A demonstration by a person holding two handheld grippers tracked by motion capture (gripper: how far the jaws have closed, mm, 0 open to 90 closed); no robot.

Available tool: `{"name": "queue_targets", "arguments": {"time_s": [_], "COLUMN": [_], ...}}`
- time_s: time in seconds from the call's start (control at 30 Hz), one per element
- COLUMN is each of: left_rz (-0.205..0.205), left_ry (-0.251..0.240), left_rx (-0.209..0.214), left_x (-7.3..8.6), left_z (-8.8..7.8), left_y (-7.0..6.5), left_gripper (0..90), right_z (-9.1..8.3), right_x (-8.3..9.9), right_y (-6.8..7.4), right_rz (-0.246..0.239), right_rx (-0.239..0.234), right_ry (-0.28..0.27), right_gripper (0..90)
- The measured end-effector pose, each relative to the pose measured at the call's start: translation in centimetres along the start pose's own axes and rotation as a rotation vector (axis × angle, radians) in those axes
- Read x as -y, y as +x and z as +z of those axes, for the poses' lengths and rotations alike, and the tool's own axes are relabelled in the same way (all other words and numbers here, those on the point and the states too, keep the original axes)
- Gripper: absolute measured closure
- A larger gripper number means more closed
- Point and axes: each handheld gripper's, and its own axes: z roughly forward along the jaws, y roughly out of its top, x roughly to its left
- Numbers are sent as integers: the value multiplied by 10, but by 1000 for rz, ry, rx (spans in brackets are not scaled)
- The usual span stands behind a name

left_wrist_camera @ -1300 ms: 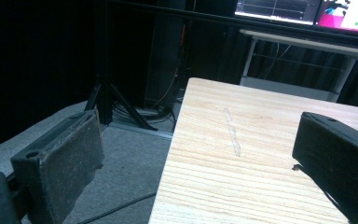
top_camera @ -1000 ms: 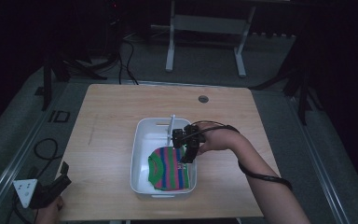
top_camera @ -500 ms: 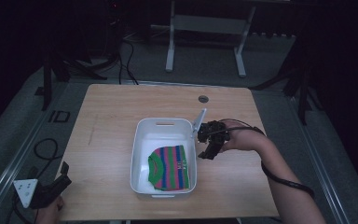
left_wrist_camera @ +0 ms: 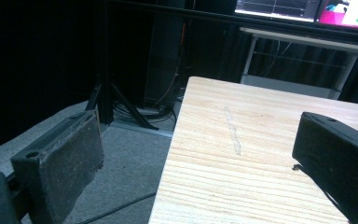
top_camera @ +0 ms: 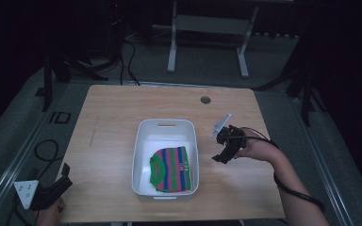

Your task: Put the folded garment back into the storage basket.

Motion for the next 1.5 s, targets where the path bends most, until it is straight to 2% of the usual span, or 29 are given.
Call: {"name": "queue_targets", "arguments": {"time_s": [0.07,0.17,0.27,0.4,0.43,0.47,0.5,0.53,0.57,0.63,0.77,0.83,0.97,1.13,1.17,1.33,1.47,1.5], "left_rz": [-2,-3,-2,-2,-1,-2,-3,-3,-3,-3,-4,-5,-5,-4,-4,-3,-3,-4], "left_ry": [0,0,0,-3,-1,0,0,0,-1,1,-2,-3,-3,-4,-4,-4,1,3], "left_rx": [1,2,3,2,2,2,2,3,2,2,3,4,5,3,3,2,5,5], "left_x": [0,0,0,0,0,0,0,0,0,0,0,0,0,0,0,0,0,0], "left_z": [0,0,0,0,0,0,0,0,0,0,0,0,0,0,0,0,0,0], "left_y": [0,0,0,0,0,0,0,0,0,0,1,1,1,1,1,1,1,0], "left_gripper": [23,23,23,23,23,23,23,23,23,23,23,23,23,23,23,23,23,23], "right_z": [8,18,29,39,42,42,44,44,46,46,50,51,51,48,45,43,43,44], "right_x": [9,21,34,50,57,57,65,65,72,76,88,98,107,120,128,141,151,154], "right_y": [-1,-5,-7,-9,-11,-11,-13,-13,-14,-14,-11,-10,-10,-5,-2,2,8,10], "right_rz": [16,72,125,177,221,221,268,268,317,333,370,407,445,488,513,545,548,549], "right_rx": [-7,-29,-19,51,89,89,122,122,134,147,217,219,229,322,360,375,373,388], "right_ry": [-7,-47,-84,-166,-222,-222,-277,-277,-328,-342,-372,-409,-435,-485,-521,-546,-533,-526], "right_gripper": [102,102,102,102,102,102,104,104,105,105,105,105,105,105,105,105,127,127]}}
